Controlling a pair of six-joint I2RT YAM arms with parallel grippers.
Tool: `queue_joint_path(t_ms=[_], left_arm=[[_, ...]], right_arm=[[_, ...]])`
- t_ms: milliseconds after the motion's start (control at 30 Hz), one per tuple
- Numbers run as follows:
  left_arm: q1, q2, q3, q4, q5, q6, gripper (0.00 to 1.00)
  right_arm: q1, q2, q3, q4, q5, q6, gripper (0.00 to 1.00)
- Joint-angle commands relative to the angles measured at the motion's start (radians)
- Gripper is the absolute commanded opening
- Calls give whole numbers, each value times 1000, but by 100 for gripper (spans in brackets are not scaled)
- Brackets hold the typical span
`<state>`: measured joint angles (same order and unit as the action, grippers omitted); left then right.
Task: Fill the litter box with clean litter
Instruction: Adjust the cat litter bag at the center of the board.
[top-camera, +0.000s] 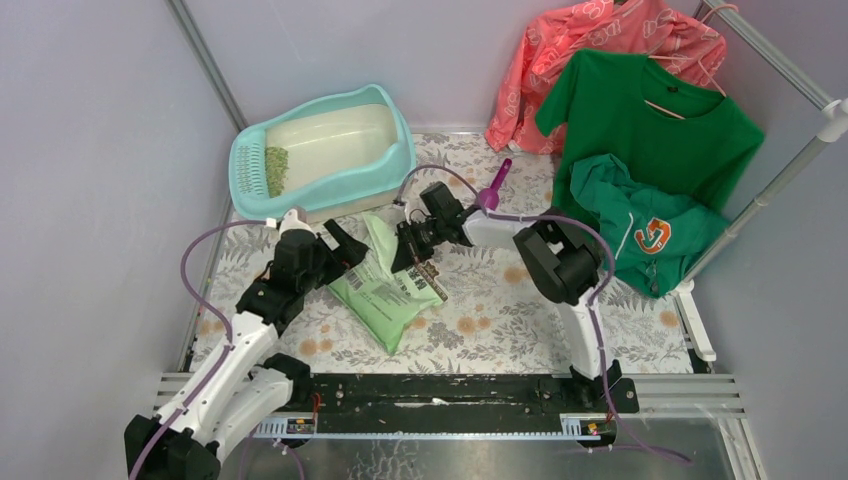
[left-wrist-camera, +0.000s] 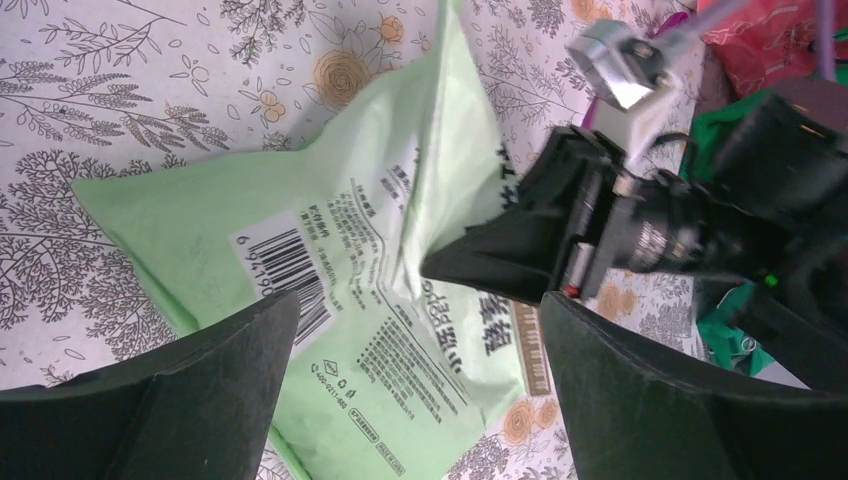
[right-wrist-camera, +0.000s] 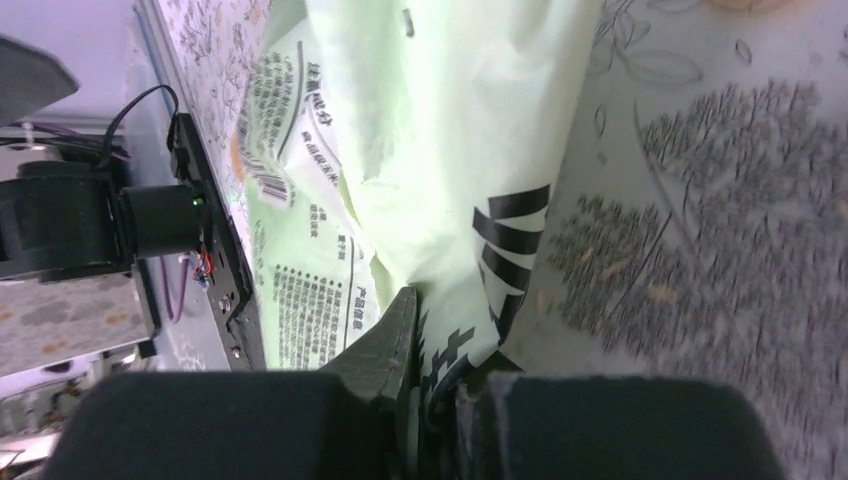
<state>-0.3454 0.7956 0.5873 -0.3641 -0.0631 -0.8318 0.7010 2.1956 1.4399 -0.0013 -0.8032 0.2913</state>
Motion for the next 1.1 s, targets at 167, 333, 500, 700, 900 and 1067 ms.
queue_joint_path(t_ms=[167, 333, 500, 700, 900, 1067], left_arm=[[6, -85, 25, -97, -61, -18, 99], [6, -56, 59, -120, -31, -36, 99], [6, 0, 63, -80, 18, -80, 99], [7, 22, 124, -93, 30, -47, 99], [9, 28, 264, -142, -29, 36, 99], [11, 148, 380, -163, 42, 58, 99]], right_arm=[[43, -579, -246, -45, 461, 23, 0], [56, -698, -339, -90, 674, 145, 0], [76, -666, -356, -57, 725, 195, 0], [120, -616, -166, -90, 714, 232, 0], [128, -571, -46, -46, 698, 306, 0], [120, -552, -157, 61, 737, 362, 0]])
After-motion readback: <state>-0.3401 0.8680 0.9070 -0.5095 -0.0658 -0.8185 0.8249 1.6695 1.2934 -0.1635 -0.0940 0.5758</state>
